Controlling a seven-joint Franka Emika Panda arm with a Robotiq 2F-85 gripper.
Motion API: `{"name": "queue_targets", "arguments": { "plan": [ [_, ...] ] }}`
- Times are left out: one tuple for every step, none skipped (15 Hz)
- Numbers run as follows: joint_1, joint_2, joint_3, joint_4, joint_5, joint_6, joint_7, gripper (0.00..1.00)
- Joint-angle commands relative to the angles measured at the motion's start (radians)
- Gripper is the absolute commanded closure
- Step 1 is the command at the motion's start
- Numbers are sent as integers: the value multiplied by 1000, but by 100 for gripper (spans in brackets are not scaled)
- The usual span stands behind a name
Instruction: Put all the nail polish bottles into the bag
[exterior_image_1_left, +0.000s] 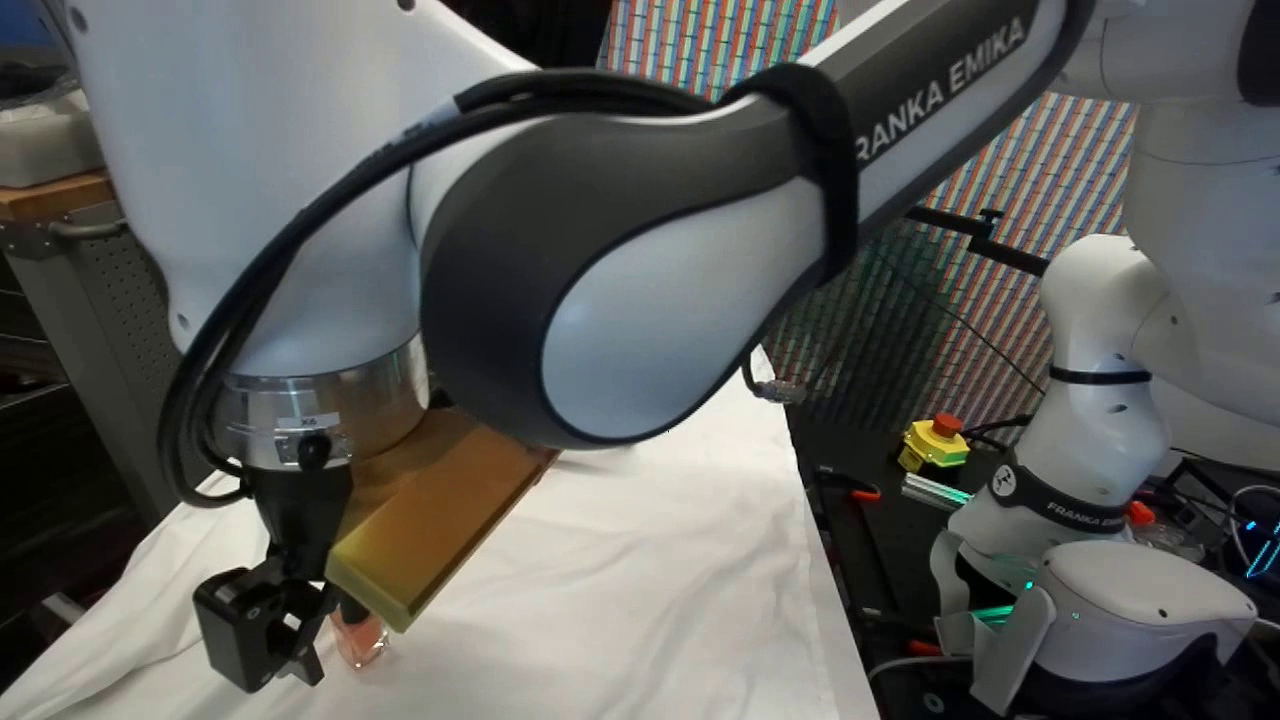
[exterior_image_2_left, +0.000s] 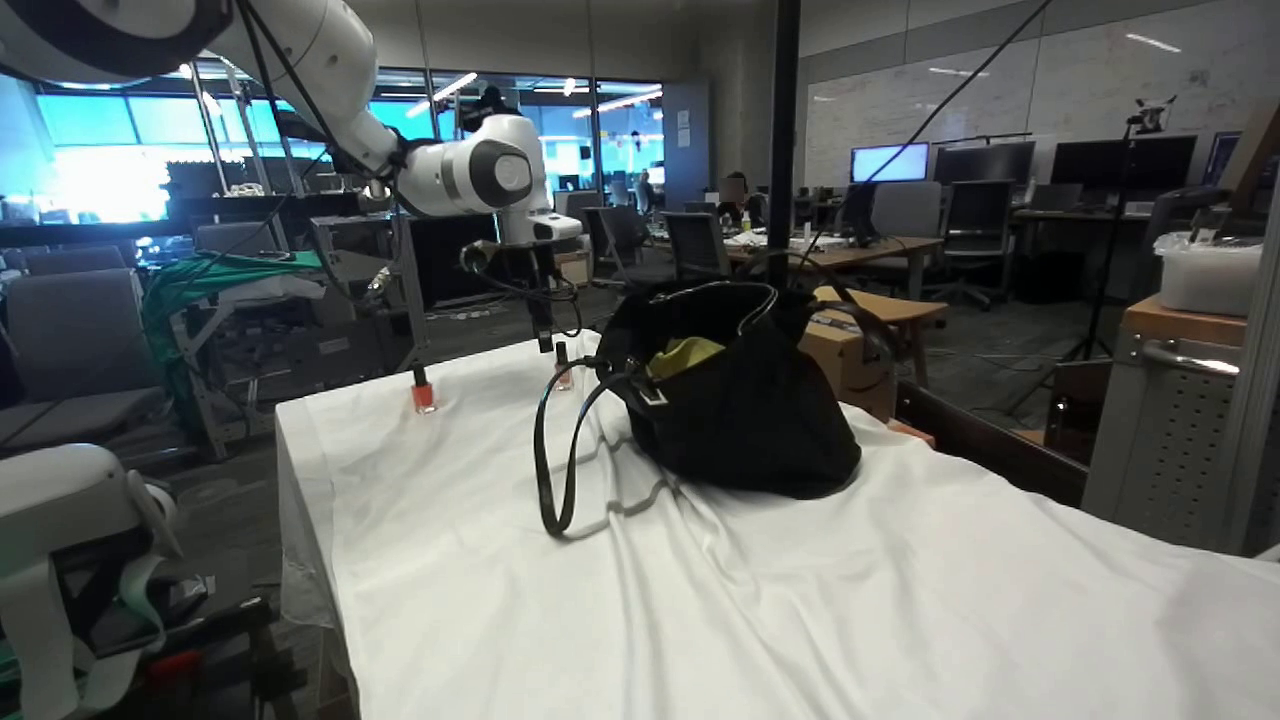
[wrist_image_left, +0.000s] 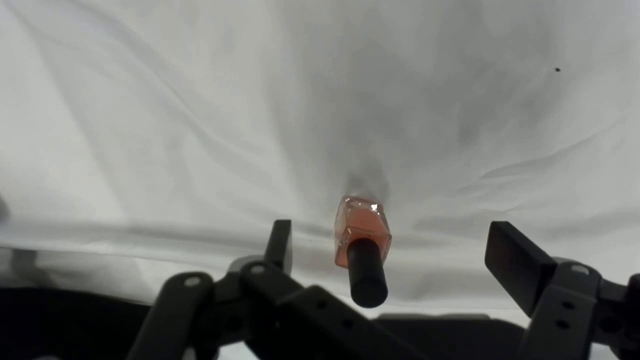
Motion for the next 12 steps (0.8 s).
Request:
{"name": "queue_targets", "arguments": {
  "plan": [
    [3,57,-11,84,39,-27,6,0],
    [1,64,-12,92,47,-28,5,0],
    [0,72,-15,99,53,-27,8,0],
    [-1,79,-17,106,57,-29,8,0],
    [-2,84,-19,110,61,-29,10,0],
    [-5,89,-20,115,68,-31,11,0],
    [-5,93,-23,116,72,-29,12,0],
    [-7,97,-25,120,76,-29,14,0],
    [-10,101,-26,122,81,-29,14,0],
    [-12,104,-27,122,86,-26,13,0],
    [-14,108,-28,126,88,-28,11,0],
    [-15,114,-29,131,90,-31,11,0]
  ]
}}
